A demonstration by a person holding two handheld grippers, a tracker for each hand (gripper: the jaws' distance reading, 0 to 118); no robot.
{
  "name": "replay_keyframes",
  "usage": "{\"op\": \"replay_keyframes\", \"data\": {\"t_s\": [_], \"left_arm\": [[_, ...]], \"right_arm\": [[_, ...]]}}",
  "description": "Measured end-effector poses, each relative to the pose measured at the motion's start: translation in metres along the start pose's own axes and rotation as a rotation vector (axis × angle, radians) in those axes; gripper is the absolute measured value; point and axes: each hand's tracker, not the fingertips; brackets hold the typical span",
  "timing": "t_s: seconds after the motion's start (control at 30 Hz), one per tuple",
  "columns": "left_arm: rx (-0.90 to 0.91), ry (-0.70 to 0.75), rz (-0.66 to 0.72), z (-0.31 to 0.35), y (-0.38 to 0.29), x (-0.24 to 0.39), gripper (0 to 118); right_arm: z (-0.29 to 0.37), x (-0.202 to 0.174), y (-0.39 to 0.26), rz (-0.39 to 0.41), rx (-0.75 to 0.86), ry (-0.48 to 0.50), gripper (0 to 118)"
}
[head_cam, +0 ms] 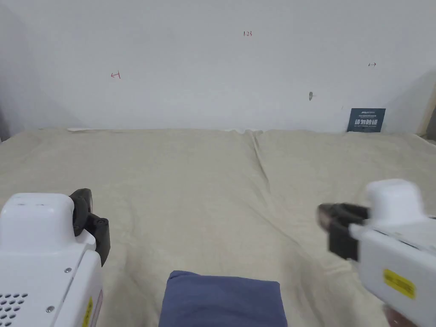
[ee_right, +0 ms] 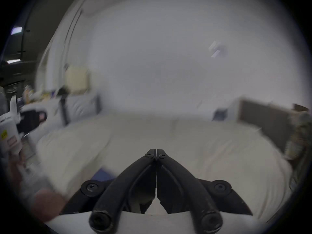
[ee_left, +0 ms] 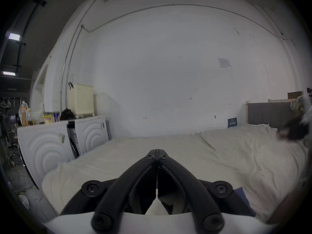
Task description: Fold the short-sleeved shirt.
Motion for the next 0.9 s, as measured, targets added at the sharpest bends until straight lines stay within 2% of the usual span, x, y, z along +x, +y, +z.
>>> {"op": "replay_keyframes", "data": {"t_s": [0.03,0.07,0.1,0.17,0.23,0.27,0.3,0.37,0.4,0.47,0.53,0.57,0.6,0.7,0.73,0.8,0.9], "left_arm": [[-0.036,-0.026,0.027,-0.003,-0.003,-0.002,0],[-0.073,-0.048,0.042,-0.006,-0.006,-0.003,0],[-0.126,-0.077,0.055,-0.012,-0.011,-0.005,0],[-0.207,-0.118,0.060,-0.020,-0.022,-0.008,0],[-0.282,-0.160,0.123,-0.029,-0.035,-0.016,0],[-0.323,-0.180,0.162,-0.034,-0.040,-0.021,0],[-0.368,-0.208,0.206,-0.042,-0.045,-0.027,0],[-0.491,-0.286,0.298,-0.060,-0.059,-0.040,0],[-0.564,-0.338,0.356,-0.072,-0.067,-0.048,0],[-0.715,-0.465,0.504,-0.097,-0.088,-0.060,0],[-0.817,-0.579,0.661,-0.121,-0.111,-0.069,0],[-0.875,-0.612,0.723,-0.133,-0.123,-0.072,2],[-0.926,-0.650,0.788,-0.141,-0.132,-0.071,13],[-1.021,-0.761,0.906,-0.172,-0.164,-0.075,100],[-1.082,-0.784,0.931,-0.178,-0.171,-0.070,118],[-1.148,-0.781,0.956,-0.190,-0.187,-0.071,118],[-1.199,-0.860,0.999,-0.201,-0.200,-0.050,118]], "right_arm": [[-0.029,0.003,-0.001,-0.039,-0.184,0.096,0],[-0.055,0.002,-0.010,-0.068,-0.340,0.138,0],[-0.078,-0.002,-0.024,-0.085,-0.429,0.154,0],[-0.118,-0.006,-0.050,-0.044,-0.586,0.135,0],[-0.156,-0.011,-0.077,0.062,-0.747,0.067,0],[-0.170,-0.010,-0.090,0.079,-0.803,0.044,0],[-0.179,-0.008,-0.104,0.034,-0.830,0.078,0],[-0.181,-0.004,-0.096,-0.053,-0.772,0.055,0],[-0.183,-0.005,-0.089,-0.042,-0.815,0.055,0],[-0.185,-0.011,-0.085,0.092,-0.851,0.066,0],[-0.190,-0.015,-0.086,0.135,-0.863,0.055,0],[-0.190,-0.019,-0.087,0.123,-0.864,0.049,0],[-0.191,-0.020,-0.086,0.131,-0.869,0.045,0],[-0.191,-0.021,-0.087,0.155,-0.869,0.043,0],[-0.191,-0.019,-0.087,0.151,-0.868,0.046,0],[-0.189,-0.012,-0.087,0.117,-0.860,0.065,0],[-0.187,0.000,-0.089,0.019,-0.847,0.101,0]]}}
